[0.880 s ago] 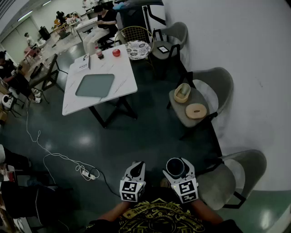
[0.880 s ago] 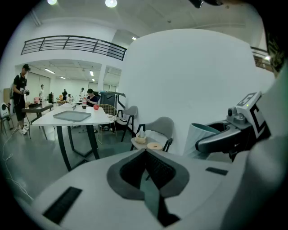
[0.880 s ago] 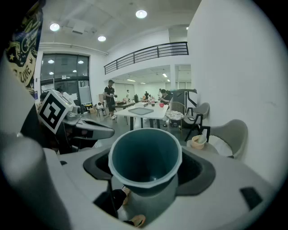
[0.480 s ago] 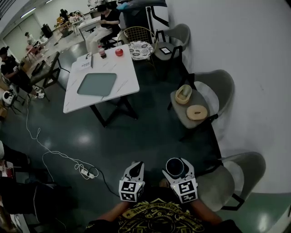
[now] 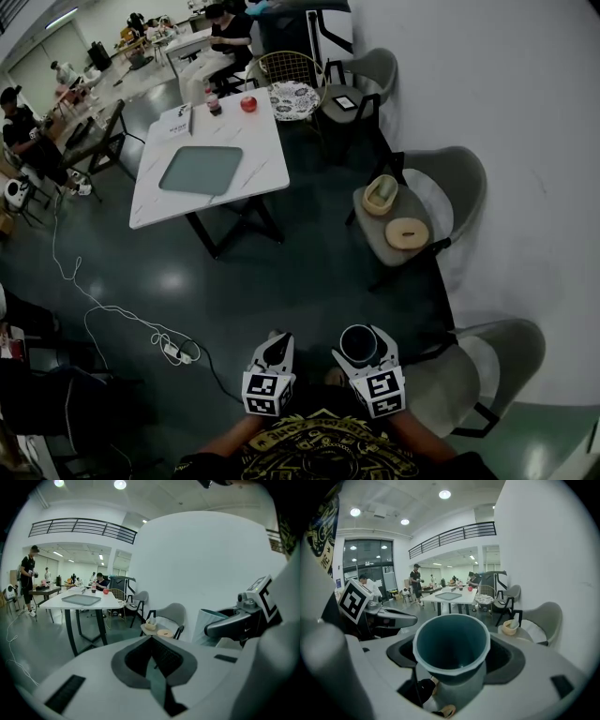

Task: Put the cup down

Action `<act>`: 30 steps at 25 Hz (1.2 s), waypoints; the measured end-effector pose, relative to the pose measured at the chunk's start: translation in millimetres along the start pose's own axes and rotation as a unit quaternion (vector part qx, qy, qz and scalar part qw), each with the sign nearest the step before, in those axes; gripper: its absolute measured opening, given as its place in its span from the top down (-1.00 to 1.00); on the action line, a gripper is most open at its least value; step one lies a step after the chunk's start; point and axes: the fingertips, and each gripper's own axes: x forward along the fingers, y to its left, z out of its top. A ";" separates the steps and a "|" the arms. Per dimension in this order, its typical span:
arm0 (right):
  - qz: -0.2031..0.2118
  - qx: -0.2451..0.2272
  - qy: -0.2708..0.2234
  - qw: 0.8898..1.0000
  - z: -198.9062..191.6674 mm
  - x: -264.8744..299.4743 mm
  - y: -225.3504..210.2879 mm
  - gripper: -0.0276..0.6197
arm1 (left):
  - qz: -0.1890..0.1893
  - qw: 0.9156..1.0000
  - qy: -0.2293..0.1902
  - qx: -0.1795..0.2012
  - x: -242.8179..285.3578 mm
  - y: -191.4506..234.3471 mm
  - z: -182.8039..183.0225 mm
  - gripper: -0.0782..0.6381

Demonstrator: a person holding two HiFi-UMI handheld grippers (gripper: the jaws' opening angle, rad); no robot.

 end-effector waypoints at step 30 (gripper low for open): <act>-0.019 -0.012 -0.001 1.000 103.1 103.7 3.5 -0.28 | 0.010 0.999 -0.025 -0.021 42.7 115.7 70.3 0.76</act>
